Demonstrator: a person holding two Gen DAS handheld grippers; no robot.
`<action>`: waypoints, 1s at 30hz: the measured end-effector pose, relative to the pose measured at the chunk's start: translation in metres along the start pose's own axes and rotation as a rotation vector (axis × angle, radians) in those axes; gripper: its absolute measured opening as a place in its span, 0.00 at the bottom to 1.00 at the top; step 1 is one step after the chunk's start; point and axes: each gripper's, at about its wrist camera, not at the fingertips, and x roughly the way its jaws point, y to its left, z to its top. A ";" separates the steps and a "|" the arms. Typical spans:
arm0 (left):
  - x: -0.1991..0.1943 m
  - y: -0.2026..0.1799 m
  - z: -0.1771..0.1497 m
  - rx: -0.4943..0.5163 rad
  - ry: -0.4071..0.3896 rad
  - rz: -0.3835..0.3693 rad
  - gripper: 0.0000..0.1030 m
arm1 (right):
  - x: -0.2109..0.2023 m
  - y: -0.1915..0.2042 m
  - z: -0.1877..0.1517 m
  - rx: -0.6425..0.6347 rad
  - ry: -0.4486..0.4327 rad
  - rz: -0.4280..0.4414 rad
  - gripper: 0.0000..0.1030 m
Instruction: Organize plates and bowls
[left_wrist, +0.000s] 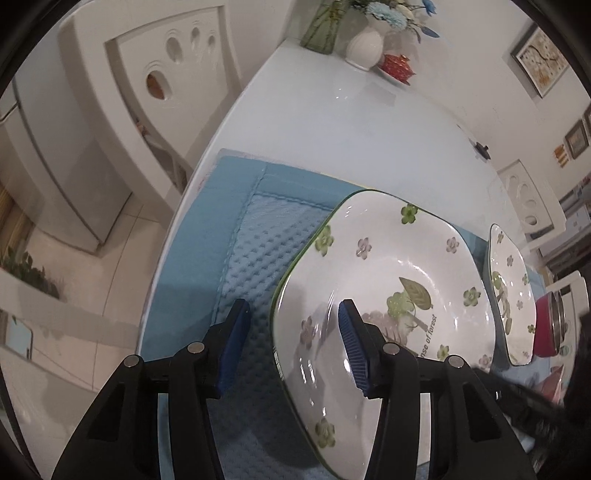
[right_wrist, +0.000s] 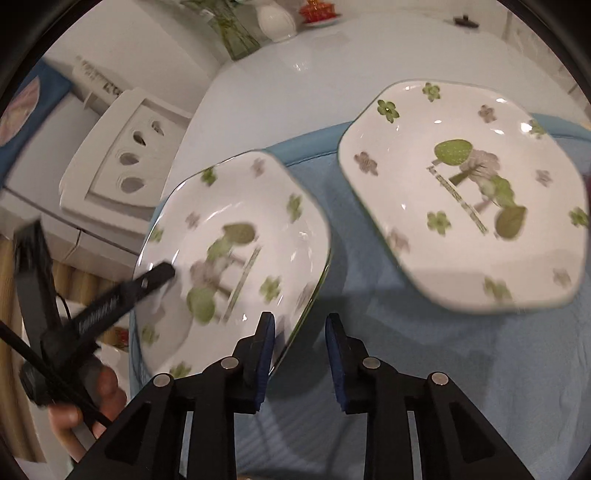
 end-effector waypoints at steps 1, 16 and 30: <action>0.001 0.000 0.001 0.004 -0.002 -0.004 0.45 | 0.005 -0.002 0.008 -0.008 0.012 0.008 0.25; -0.017 -0.014 -0.008 0.153 -0.096 0.021 0.20 | 0.013 0.019 0.020 -0.237 -0.070 -0.040 0.24; -0.015 0.010 -0.017 0.064 -0.073 -0.018 0.20 | 0.004 0.035 -0.010 -0.340 -0.051 -0.025 0.23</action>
